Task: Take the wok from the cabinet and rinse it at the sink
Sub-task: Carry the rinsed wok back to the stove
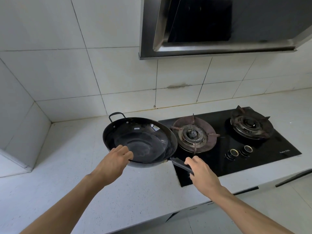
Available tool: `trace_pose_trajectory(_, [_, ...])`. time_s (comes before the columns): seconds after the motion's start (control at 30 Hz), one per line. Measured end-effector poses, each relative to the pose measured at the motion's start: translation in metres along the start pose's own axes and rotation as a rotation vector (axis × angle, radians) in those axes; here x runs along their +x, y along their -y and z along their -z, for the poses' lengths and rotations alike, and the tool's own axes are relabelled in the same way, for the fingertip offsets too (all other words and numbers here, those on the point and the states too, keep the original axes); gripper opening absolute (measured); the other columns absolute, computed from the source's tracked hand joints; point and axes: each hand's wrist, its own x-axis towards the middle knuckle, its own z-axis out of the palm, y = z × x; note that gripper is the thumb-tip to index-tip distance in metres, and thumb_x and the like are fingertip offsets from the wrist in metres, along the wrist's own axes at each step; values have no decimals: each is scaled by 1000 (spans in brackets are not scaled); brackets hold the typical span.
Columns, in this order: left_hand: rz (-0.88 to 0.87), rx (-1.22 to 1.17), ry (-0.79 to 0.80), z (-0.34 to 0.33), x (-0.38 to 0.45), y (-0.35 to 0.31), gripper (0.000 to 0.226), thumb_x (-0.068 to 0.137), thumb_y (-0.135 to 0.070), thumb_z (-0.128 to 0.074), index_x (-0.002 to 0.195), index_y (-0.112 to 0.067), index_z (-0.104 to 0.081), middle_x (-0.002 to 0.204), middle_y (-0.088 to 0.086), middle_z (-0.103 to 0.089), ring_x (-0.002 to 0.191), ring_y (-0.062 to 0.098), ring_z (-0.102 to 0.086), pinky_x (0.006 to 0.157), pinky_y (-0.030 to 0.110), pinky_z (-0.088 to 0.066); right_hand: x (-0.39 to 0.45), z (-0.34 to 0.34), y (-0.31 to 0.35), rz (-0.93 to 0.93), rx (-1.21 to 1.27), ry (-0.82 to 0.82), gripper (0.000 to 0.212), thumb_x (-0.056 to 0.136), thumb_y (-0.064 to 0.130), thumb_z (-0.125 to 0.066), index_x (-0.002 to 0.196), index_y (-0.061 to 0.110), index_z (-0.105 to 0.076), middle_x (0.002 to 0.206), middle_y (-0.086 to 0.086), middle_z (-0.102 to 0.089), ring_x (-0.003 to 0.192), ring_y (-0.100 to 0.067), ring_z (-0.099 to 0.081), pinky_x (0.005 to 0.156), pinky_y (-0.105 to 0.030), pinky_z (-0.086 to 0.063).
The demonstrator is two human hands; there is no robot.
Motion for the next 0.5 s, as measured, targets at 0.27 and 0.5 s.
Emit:
trace_pose_trajectory(0.27, [12,38,34,-16,1,14,29,81,1,-70,94,-24,-59,89,-7,-53,74,10,-42,62,24,-49,1,-9,14,-39,-36,-22,35,87,5,-63,111,24,-45,102,2,-44,86,-13,-51,69,-29,-55])
trace_pose_trajectory(0.5, [9,108,113,-33,-14,28,33,75,0,-74,94,-23,-60,86,-7,-54,72,9,-41,61,20,-42,-5,-31,33,-59,-27,-12,37,86,2,-61,109,23,-43,100,4,-40,85,-12,-45,68,-25,-51])
